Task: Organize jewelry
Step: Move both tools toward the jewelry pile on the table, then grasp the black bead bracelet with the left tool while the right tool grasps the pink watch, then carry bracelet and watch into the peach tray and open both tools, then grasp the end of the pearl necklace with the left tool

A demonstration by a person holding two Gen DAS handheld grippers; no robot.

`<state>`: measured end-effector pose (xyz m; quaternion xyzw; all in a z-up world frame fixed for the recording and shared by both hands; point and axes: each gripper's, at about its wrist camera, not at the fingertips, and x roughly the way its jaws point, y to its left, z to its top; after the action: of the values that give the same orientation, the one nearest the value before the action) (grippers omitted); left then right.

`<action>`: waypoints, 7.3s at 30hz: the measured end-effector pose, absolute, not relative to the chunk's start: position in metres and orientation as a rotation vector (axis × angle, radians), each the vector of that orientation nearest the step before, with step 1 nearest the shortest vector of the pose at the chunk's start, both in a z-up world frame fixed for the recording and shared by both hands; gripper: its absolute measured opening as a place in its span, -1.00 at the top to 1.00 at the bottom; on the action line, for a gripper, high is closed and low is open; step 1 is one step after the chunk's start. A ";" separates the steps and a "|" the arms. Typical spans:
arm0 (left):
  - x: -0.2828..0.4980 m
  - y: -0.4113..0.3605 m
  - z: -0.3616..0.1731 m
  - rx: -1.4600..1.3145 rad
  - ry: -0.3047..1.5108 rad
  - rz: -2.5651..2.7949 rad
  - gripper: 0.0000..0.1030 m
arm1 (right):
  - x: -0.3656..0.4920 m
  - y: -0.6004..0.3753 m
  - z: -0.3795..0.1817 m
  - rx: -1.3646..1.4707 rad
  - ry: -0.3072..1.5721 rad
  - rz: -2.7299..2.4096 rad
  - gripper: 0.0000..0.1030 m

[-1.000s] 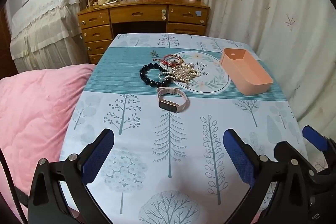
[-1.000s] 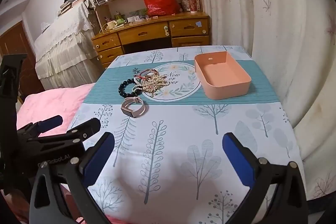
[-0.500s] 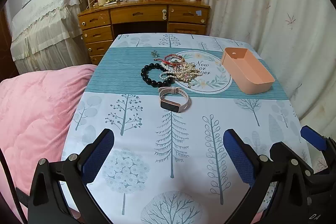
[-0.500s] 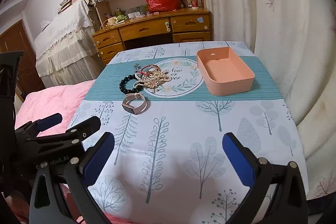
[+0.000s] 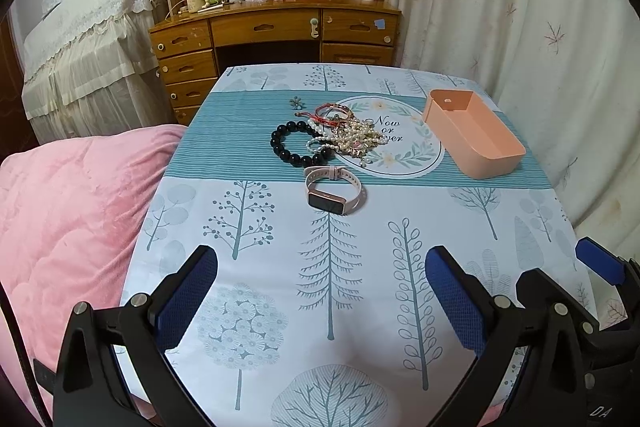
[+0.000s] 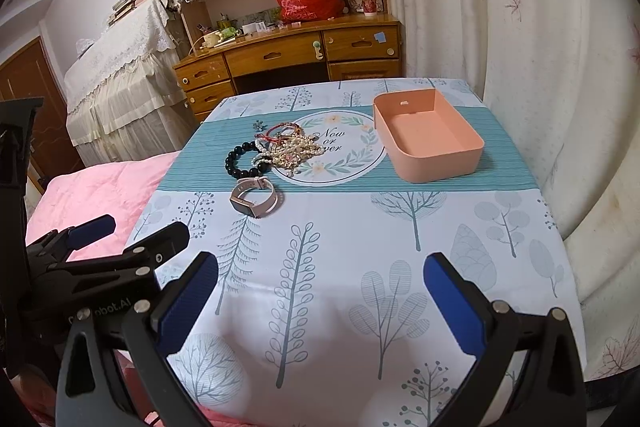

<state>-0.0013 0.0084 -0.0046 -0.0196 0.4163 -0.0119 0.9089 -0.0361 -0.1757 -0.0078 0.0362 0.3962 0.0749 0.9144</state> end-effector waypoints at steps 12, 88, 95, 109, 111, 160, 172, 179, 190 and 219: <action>-0.004 0.010 -0.003 -0.036 0.851 -0.022 -0.99 | -0.037 -0.177 -0.007 0.081 0.813 0.158 -1.00; 0.222 0.061 -0.112 -0.084 1.169 -0.021 0.76 | 0.120 -0.069 -0.118 -0.149 1.001 0.610 0.45; 0.188 0.055 -0.083 -0.072 1.112 -0.067 0.76 | 0.111 -0.096 -0.110 0.036 1.072 0.640 0.48; 0.136 0.036 0.008 -0.068 0.929 -0.187 0.76 | 0.088 -0.165 -0.048 0.131 0.944 0.553 0.48; 0.135 0.030 0.020 -0.057 0.898 -0.209 0.76 | 0.087 -0.176 -0.036 0.129 0.913 0.537 0.48; 0.230 -0.135 0.013 0.016 0.959 -0.487 -0.48 | 0.152 -0.306 -0.035 0.271 0.861 0.199 -0.15; 0.188 -0.029 0.030 0.010 0.923 -0.222 -0.62 | 0.131 -0.235 0.002 0.122 0.754 0.234 -0.38; 0.174 0.024 0.011 -0.001 0.938 -0.130 -0.62 | 0.133 -0.195 -0.011 0.095 0.800 0.323 -0.38; 0.192 0.057 -0.044 -0.028 1.018 -0.230 -0.62 | 0.160 -0.151 -0.060 -0.022 0.870 0.405 -0.38; 0.230 -0.007 -0.118 0.063 1.083 -0.421 0.72 | 0.199 -0.139 -0.125 -0.194 0.968 0.491 -0.38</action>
<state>0.2298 -0.0074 -0.1184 0.0300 0.5116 -0.1988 0.8354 0.1990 -0.1390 -0.1247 -0.0922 0.4600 0.2333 0.8517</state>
